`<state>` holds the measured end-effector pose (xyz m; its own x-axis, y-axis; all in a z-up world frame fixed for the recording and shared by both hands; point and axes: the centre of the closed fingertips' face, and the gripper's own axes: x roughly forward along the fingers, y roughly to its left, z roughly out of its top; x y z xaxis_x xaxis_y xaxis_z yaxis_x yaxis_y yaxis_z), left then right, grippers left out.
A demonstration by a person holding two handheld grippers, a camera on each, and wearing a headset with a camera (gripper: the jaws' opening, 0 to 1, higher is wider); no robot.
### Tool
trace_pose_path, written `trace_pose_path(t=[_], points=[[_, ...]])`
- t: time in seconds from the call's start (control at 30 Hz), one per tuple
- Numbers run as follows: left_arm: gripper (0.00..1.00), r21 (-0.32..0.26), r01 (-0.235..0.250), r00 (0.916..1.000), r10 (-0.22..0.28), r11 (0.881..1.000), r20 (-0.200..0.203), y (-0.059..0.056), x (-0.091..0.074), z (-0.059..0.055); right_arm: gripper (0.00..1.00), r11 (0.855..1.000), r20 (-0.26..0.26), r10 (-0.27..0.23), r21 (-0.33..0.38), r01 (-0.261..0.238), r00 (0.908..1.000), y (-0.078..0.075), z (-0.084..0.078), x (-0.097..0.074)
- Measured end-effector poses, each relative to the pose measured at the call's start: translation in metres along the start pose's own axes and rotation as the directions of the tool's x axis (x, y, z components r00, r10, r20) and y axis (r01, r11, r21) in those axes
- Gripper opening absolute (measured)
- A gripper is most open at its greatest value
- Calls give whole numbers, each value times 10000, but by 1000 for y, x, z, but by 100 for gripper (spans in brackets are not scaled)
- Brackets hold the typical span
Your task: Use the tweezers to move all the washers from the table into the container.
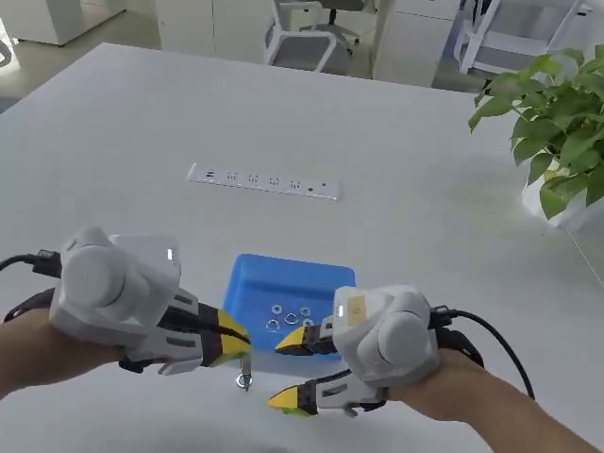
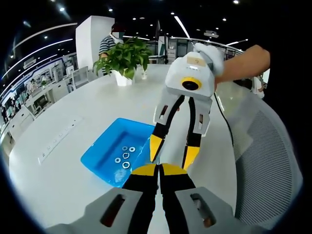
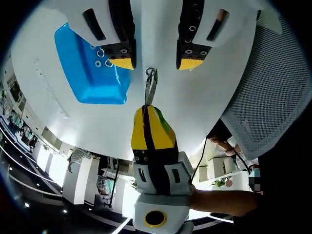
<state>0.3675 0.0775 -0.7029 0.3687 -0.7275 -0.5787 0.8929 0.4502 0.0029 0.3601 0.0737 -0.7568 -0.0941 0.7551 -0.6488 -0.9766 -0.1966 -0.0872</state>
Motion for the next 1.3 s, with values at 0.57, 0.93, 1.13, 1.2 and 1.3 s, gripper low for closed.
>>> trace_pose_path(t=[0.57,0.93,1.13,1.2,1.3], points=[[5,67,283,9996,-282,9996,-96,0,4,3,18,9954,-15,511,-810,-511,9987,-4,6,30],[5,73,479,9987,-478,9988,-177,-1,5,3,11,9875,-406,648,-1414,-699,9971,-5,2,35],[5,61,531,9984,-529,9986,-192,-3,5,2,8,9913,-481,678,-1096,-728,9965,-3,1,35],[5,65,534,9984,-532,9986,-208,-4,6,1,8,9925,-479,676,-983,-721,9966,-3,1,35],[6,87,556,9981,-554,9984,-269,-5,6,0,7,9940,-472,661,-846,-700,9967,-3,1,35]])
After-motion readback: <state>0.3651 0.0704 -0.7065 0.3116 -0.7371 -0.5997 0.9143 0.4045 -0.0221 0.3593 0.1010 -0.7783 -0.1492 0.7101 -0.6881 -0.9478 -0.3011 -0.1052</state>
